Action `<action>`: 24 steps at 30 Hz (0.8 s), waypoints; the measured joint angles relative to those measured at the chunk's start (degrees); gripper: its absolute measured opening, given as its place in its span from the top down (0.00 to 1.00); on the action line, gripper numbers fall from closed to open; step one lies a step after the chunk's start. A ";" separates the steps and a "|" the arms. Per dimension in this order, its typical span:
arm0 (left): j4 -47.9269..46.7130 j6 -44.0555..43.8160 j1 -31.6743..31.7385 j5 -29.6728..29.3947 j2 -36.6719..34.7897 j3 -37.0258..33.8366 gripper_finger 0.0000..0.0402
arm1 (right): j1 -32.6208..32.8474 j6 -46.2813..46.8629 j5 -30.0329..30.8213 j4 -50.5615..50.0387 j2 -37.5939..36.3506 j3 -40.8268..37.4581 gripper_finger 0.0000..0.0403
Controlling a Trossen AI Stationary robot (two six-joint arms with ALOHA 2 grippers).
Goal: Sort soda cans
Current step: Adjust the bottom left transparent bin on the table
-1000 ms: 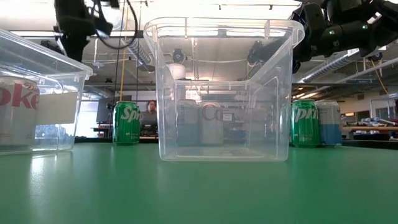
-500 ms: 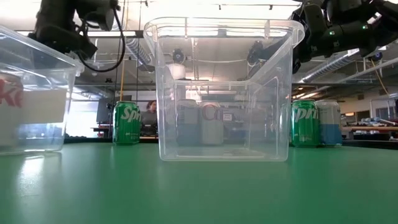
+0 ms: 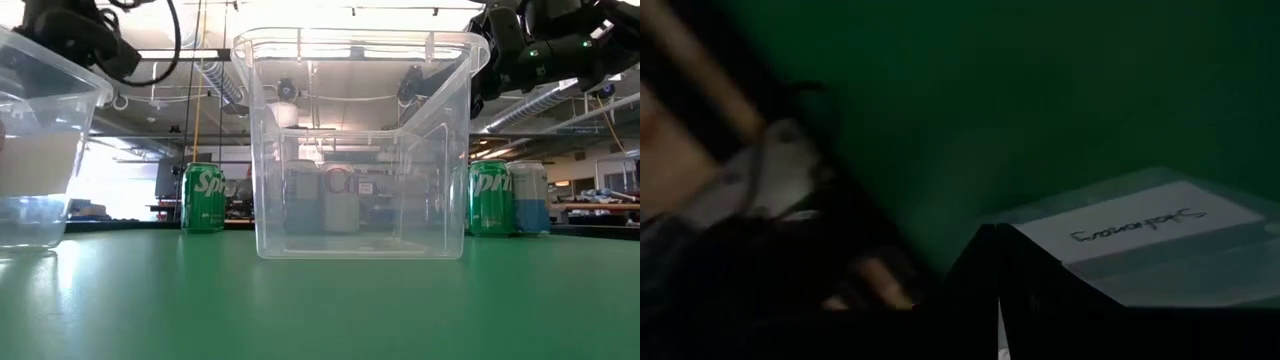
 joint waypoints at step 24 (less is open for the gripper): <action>13.47 26.48 0.78 0.80 0.44 11.93 1.00 | 1.15 -1.14 -1.33 2.76 0.00 0.00 1.00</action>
